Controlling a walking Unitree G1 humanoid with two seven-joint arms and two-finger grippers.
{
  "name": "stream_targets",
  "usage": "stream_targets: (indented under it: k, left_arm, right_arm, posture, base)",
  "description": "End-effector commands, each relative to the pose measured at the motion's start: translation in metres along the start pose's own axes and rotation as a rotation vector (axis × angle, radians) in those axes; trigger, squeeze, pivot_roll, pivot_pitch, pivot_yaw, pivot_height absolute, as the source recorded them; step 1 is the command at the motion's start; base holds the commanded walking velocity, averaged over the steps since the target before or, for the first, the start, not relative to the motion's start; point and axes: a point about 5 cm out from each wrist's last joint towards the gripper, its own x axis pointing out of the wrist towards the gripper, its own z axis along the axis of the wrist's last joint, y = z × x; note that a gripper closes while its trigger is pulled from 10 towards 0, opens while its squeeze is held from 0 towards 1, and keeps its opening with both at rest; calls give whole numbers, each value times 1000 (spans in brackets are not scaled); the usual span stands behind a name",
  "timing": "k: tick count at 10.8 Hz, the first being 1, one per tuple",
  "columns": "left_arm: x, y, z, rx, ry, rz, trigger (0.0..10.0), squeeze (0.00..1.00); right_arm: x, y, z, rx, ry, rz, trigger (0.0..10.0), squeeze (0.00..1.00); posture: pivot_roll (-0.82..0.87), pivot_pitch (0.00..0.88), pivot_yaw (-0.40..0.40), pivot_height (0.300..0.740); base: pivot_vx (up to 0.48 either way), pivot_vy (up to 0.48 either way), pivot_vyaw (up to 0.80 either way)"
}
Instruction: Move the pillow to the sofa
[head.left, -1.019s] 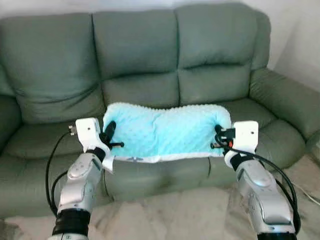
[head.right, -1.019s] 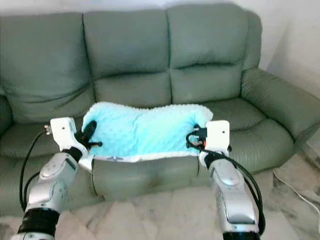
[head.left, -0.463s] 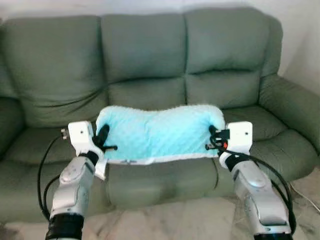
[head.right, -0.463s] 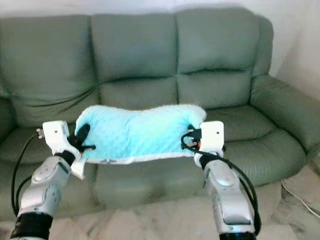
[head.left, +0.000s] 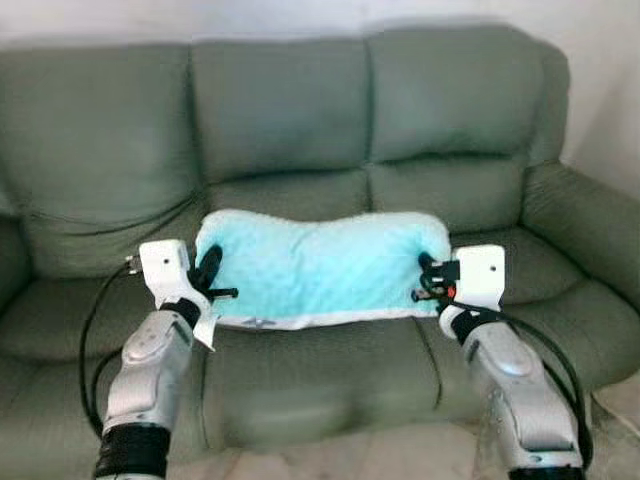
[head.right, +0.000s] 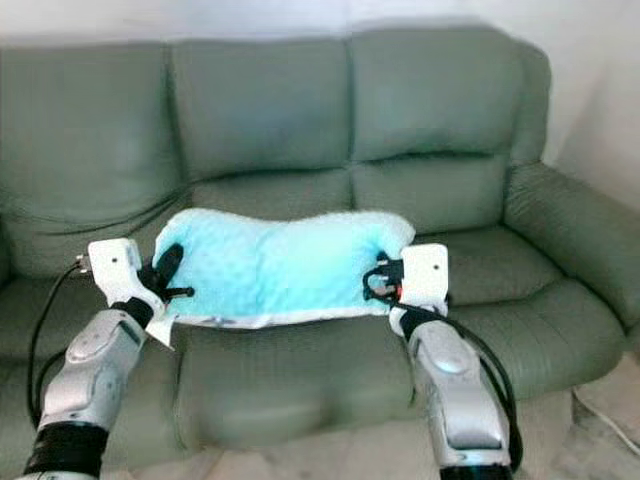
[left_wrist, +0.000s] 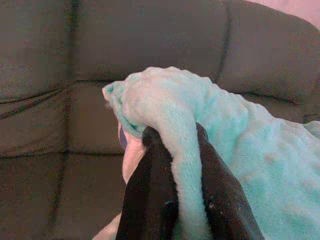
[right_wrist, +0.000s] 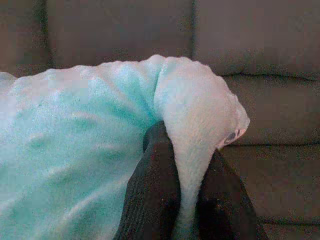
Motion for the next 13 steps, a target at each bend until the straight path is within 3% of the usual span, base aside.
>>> stream_targets:
  k: [1,6,9,13]
  left_arm:
    - [3,-10,1,5,-2,-34,10000,0]
    - [3,-11,1,0,-1,-47,10000,0]
    - [3,-8,1,14,0,-14,10000,0]
    - [0,21,-2,149,14,165,10000,0]
  right_arm:
    - [0,-6,9,-13,-32,-25,10000,0]
    - [0,-5,7,-14,-29,-24,10000,0]
    - [0,-5,5,-13,-21,-21,10000,0]
    - [3,-1,1,-30,-18,0,10000,0]
  posture:
    - [-192,0,15,740]
    - [-189,0,17,740]
    - [-186,0,16,740]
    - [-175,0,17,740]
  base:
    - [360,0,0]
    - [400,0,0]
    - [0,0,0]
    - [0,0,0]
